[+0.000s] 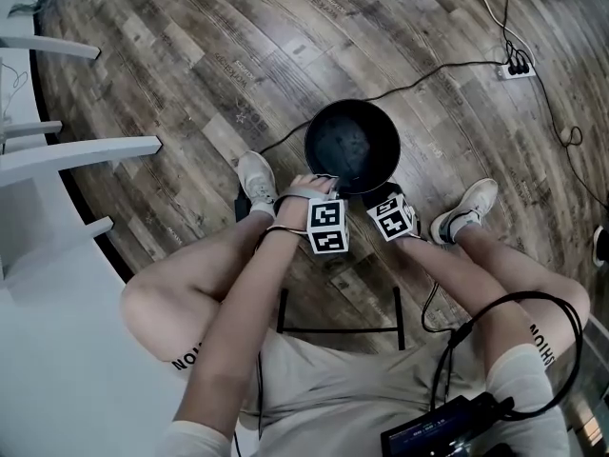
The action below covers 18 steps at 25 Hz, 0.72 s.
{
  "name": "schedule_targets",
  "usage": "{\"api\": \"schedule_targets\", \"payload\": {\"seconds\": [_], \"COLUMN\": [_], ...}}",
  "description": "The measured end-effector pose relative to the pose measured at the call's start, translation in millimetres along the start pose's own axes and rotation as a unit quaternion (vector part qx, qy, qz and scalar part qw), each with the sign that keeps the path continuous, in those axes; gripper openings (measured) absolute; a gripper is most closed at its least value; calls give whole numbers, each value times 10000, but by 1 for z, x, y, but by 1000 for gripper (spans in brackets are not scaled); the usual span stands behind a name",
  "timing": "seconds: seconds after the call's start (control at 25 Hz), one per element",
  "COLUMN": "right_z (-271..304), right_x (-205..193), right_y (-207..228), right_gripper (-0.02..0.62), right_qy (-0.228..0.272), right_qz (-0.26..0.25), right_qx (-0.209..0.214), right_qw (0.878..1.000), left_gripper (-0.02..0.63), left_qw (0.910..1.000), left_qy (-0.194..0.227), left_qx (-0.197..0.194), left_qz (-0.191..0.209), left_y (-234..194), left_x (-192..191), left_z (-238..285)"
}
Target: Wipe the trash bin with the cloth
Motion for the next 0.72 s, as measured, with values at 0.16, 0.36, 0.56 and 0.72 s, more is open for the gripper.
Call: {"api": "schedule_targets", "payload": {"seconds": [0.16,0.36,0.56,0.72], "right_z": [20,43,65,78], "right_x": [-11,-21,-31,-37], "right_y": [6,15,27,30], "right_gripper": [103,103,103,103], "right_qy": [-114,-182,-233,-386], "right_qz": [31,-47,-153,115], "right_qx": [-60,-192,-323,-358], "right_qw": [9999,9996,9991,9985], "left_gripper": [58,58,58,58], "left_qw": [10000,10000,10000,10000], "left_qy": [10,19,25,16], "left_qx": [-41,-14,32,57], "left_qz": [-1,4,4,-10], "left_y": [0,1,1,1], "left_x": [0,1,0,1], "left_z": [0,0,0,0]}}
Point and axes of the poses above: the fingertips, and each gripper's own axes: z forward along the fingers, y to its right, x out of its top, the point moved 1 cm from there along -z, backward along the fingers, and after that the axes turned 14 degrees about z, right-handed, at the moved point
